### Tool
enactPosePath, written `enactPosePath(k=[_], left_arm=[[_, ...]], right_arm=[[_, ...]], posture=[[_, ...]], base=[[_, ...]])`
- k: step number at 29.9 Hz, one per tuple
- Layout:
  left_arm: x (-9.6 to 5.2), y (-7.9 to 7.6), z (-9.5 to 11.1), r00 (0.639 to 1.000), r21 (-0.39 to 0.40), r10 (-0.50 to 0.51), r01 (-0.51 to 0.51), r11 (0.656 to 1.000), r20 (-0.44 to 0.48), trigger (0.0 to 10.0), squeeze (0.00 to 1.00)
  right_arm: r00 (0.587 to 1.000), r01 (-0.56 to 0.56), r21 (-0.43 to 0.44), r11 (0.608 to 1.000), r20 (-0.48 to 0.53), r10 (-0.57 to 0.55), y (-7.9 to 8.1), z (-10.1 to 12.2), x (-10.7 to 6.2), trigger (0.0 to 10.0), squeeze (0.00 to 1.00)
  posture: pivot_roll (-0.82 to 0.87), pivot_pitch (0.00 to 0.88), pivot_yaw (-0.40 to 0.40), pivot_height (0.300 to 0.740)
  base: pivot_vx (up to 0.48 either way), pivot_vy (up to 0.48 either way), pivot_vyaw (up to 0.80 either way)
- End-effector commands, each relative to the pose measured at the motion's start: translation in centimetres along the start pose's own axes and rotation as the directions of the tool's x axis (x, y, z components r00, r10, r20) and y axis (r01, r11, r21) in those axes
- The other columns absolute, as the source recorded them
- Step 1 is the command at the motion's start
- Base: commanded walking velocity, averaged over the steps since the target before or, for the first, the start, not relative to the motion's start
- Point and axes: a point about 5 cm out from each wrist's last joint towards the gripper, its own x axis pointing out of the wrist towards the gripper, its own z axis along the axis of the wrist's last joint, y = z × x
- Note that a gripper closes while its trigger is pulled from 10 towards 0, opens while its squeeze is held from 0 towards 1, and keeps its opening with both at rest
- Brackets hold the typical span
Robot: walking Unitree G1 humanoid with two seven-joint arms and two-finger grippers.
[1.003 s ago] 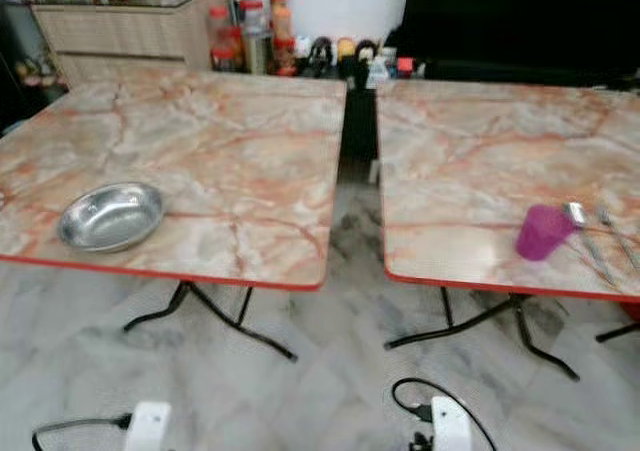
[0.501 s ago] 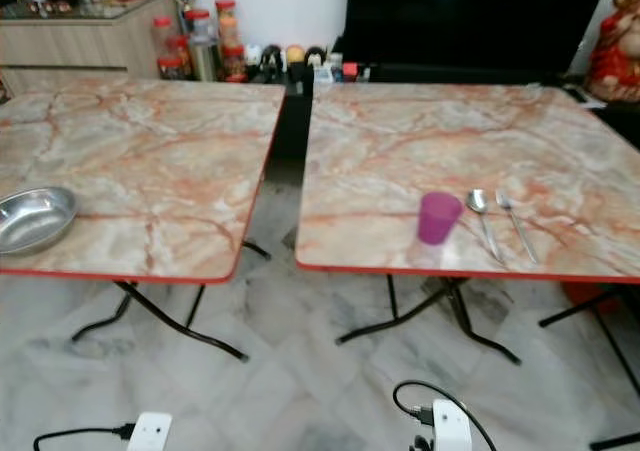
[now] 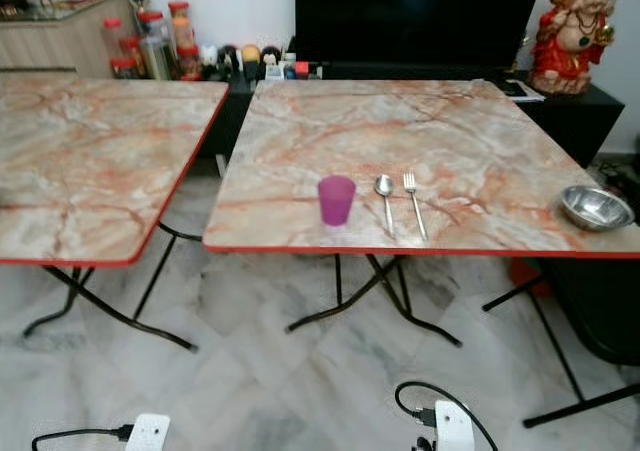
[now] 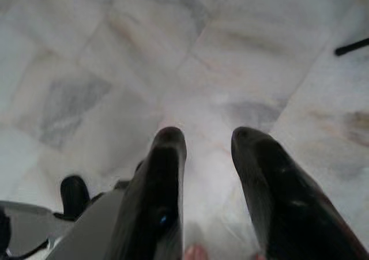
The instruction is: Setting the table
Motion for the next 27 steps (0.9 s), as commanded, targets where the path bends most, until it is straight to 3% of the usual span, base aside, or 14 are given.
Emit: enactPosePath(k=[1,27], left_arm=[[0.03,-0.35,0.51,1.0,0.009,-0.008,0.008,1.0,0.009,10.0,0.0],[0.04,-0.38,0.62,1.0,-0.005,-0.01,0.01,1.0,0.01,10.0,0.0]], right_arm=[[1.0,0.012,-0.01,1.0,0.009,-0.012,-0.58,0.36,-0.05,10.0,0.0],[1.0,0.008,-0.021,1.0,0.008,-0.008,-0.68,0.37,-0.07,10.0,0.0]], posture=[[0.0,0.0,-0.029,0.74],[0.01,0.0,-0.04,0.74]], base=[[0.259,-0.401,0.0],[0.289,-0.378,0.0]])
